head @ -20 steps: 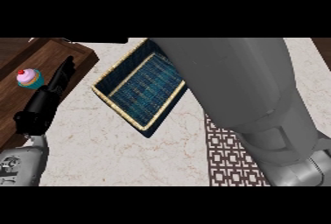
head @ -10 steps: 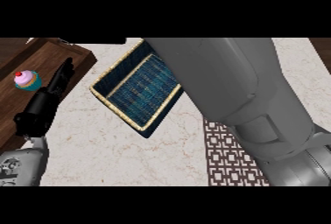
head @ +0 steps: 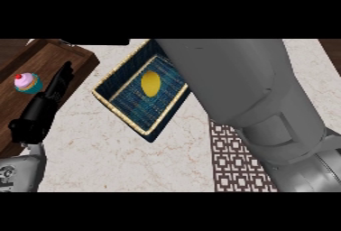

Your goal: Pick the lemon from the placemat and place it in the basket

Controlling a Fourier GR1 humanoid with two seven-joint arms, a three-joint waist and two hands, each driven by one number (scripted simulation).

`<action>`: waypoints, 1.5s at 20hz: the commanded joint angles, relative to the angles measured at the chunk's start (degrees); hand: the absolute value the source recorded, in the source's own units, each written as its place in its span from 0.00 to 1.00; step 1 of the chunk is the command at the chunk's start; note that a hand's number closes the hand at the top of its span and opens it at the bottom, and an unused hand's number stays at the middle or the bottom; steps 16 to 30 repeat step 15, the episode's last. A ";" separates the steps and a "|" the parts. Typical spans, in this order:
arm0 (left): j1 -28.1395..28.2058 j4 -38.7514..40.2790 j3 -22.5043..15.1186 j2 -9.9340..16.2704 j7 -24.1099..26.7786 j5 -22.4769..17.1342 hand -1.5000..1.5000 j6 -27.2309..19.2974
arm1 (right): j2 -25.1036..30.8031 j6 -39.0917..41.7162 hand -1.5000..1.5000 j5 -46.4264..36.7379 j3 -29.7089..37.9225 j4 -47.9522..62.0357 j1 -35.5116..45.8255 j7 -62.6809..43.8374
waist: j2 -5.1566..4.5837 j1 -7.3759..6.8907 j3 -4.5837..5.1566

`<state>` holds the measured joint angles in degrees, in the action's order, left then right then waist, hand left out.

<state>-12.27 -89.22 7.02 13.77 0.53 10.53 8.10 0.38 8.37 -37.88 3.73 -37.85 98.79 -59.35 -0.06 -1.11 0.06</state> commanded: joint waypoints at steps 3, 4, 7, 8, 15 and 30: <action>0.61 -0.53 -0.17 -1.30 -0.24 0.07 0.50 -1.06 | 1.91 -17.36 0.00 -2.88 3.95 -4.05 0.21 -4.21 | 0.09 0.48 -0.02; 1.76 -0.29 0.34 -0.03 0.98 -0.17 0.50 0.06 | 1.34 -22.21 0.00 -5.27 2.84 -4.94 -2.97 -2.77 | 0.04 0.58 -0.02; 1.60 -2.67 -0.34 -0.68 -1.86 0.11 0.50 -0.44 | 3.79 -26.20 0.00 -7.84 4.18 -7.55 -3.08 -6.18 | 0.60 1.22 -0.11; 1.56 -1.08 1.55 0.86 -0.23 -1.27 0.50 0.73 | 3.75 -28.09 0.00 -8.50 4.72 -8.83 -3.80 -7.10 | 0.57 1.52 -0.07; 4.53 -0.71 3.29 1.77 1.69 -1.50 0.50 0.65 | 11.30 -28.31 0.00 -11.96 8.08 -21.02 -13.74 -7.28 | 1.19 3.35 -0.19; 4.53 -0.71 3.29 1.77 1.69 -1.50 0.50 0.65 | 11.30 -28.31 0.00 -11.96 8.08 -21.02 -13.74 -7.28 | 1.19 3.35 -0.19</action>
